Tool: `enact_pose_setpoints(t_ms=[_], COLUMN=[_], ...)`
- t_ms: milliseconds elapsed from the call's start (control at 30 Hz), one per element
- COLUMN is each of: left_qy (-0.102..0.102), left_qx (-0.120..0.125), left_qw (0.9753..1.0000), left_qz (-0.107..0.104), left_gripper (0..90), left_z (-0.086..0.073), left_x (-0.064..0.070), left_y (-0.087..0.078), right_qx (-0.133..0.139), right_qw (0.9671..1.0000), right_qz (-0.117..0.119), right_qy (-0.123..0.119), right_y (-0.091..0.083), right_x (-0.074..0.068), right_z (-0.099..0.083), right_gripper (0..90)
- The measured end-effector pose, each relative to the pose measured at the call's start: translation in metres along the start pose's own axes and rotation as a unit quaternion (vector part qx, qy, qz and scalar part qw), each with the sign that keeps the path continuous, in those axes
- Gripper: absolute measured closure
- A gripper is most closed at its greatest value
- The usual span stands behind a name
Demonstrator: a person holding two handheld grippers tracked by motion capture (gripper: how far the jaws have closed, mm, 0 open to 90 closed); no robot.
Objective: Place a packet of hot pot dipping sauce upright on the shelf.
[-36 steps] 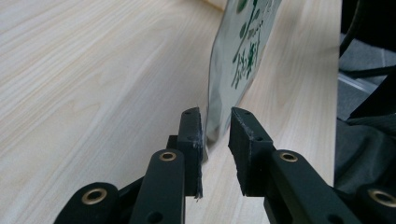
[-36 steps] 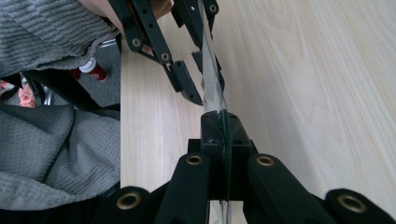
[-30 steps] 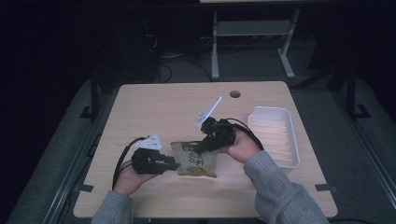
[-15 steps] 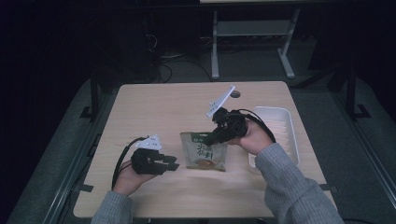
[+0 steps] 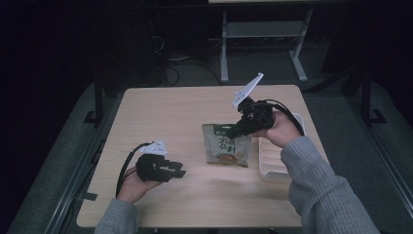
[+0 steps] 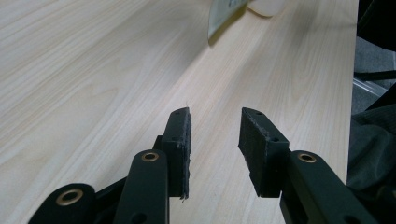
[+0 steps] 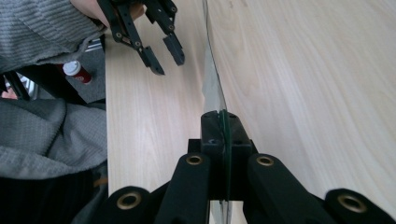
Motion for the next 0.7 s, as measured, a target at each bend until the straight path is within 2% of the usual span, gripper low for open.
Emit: enact_pose_setpoints(t_ms=[433, 533, 567, 700], left_qy=[-0.013, -0.014, -0.016, -0.015], left_qx=[-0.003, -0.003, -0.006, -0.014], left_qw=[0.9999, 0.9999, 0.9999, 0.9997], left_qz=[-0.001, 0.000, 0.004, 0.012], left_gripper=[61.9, 61.2, 60.7, 59.5], left_z=[-0.004, -0.004, -0.005, -0.007], left_x=[-0.006, -0.007, -0.007, -0.009], left_y=[0.001, 0.001, 0.001, 0.002], right_qx=[-0.022, -0.022, -0.020, -0.019], right_qw=[0.9993, 0.9992, 0.9992, 0.9988], right_qz=[-0.028, -0.032, -0.035, -0.044], right_qy=[-0.011, -0.007, 0.001, 0.005], right_y=[-0.038, -0.044, -0.051, -0.063], right_x=[0.027, 0.031, 0.036, 0.043], right_z=[-0.018, -0.022, -0.028, -0.036], right_gripper=[89.1, 89.1, 89.1, 89.1])
Point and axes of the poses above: each handheld gripper's, and its own axes: y roughly forward along the jaws, z roughly out of its top, x roughly to its right, the point moved 4 cm from there along y, roughly forward along the jaws, and after that the axes turned 4 degrees about -y, right-handed, at the moved point
